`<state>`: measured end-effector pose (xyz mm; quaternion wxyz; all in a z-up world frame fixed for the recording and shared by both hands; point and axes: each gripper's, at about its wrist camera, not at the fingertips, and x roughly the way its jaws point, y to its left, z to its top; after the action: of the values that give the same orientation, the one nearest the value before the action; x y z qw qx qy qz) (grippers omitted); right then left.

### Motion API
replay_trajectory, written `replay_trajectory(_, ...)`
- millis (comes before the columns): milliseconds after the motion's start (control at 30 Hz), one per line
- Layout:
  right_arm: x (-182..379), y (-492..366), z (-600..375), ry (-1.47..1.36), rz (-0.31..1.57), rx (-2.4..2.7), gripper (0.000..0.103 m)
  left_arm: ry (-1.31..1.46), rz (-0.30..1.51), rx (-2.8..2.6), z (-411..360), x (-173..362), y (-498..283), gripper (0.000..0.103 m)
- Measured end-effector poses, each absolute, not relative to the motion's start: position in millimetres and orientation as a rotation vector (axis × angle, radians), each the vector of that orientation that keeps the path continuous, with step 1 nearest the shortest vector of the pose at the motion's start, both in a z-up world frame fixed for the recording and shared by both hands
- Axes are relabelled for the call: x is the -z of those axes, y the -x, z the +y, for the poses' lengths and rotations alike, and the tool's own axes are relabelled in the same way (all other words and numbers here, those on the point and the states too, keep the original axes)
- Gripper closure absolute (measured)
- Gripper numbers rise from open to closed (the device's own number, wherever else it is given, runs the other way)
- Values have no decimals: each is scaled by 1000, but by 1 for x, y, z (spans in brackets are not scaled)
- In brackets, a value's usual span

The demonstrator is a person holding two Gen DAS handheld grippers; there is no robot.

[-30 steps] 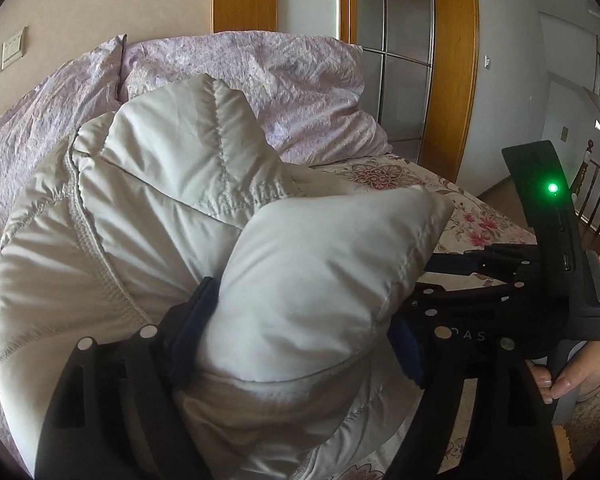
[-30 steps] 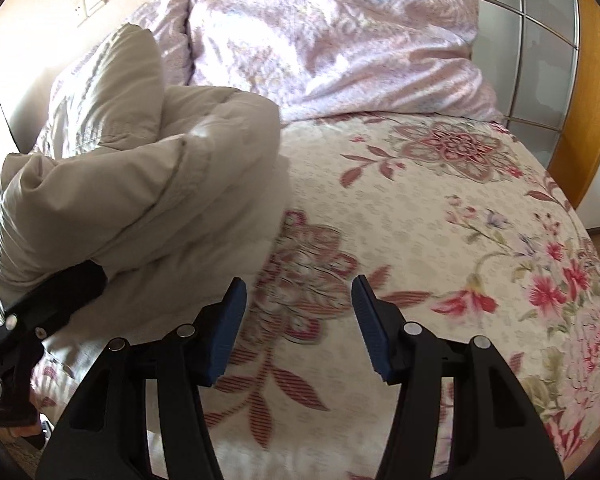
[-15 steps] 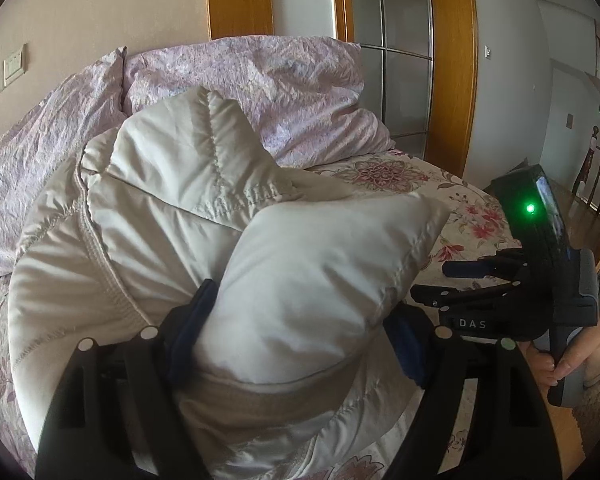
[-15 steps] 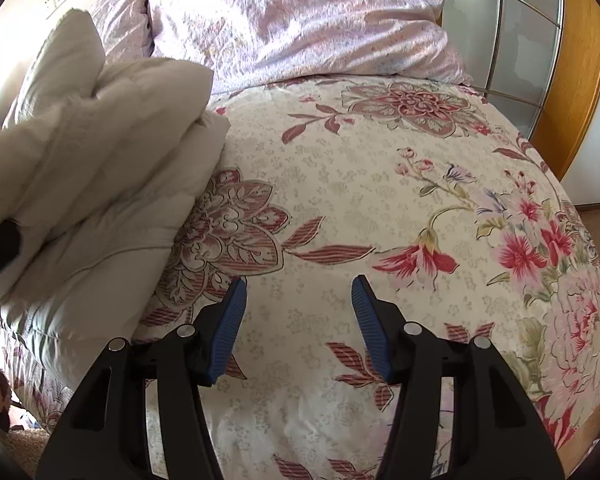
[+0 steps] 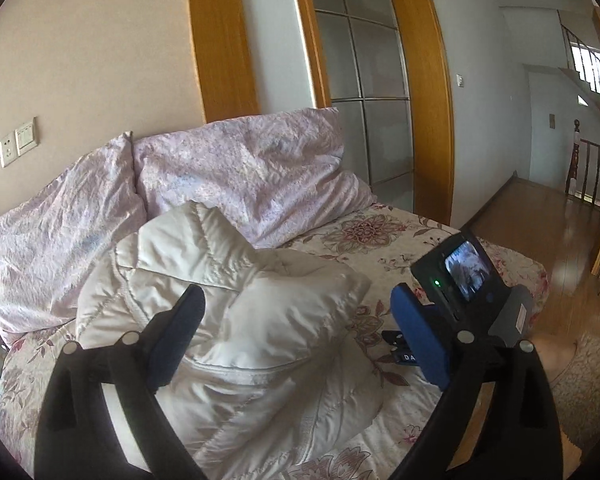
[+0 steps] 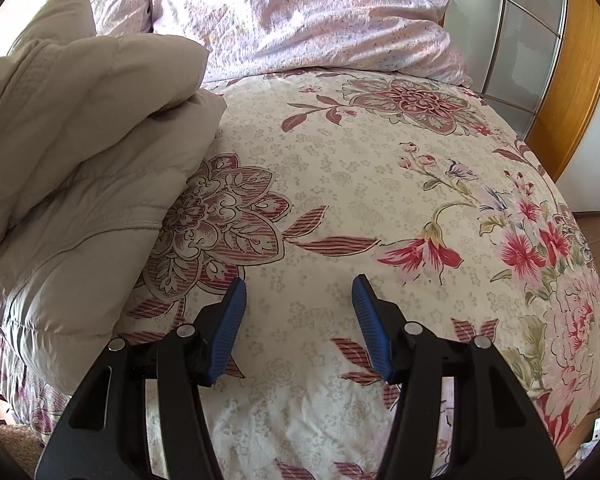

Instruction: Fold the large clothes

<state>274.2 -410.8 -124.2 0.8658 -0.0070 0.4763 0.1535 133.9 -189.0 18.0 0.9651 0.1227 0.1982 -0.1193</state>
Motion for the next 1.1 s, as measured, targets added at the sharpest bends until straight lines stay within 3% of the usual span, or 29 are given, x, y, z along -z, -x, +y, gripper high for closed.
replay_trajectory(233,123,-274,-410,20,995,-322,43,-125,370,7,-121,-45,-141,9)
replay_trajectory(500,124,-274,-408,20,992,-319,41,15,508,-94,-50,-18,-197,10)
replay_trajectory(633,124,-274,-409,20,988,-321,41,28,603,-25,-54,10,-222,17)
replay_trajectory(1100,111,-276,-423,-23,961,-243,40,-119,610,52,-125,62,-226,17)
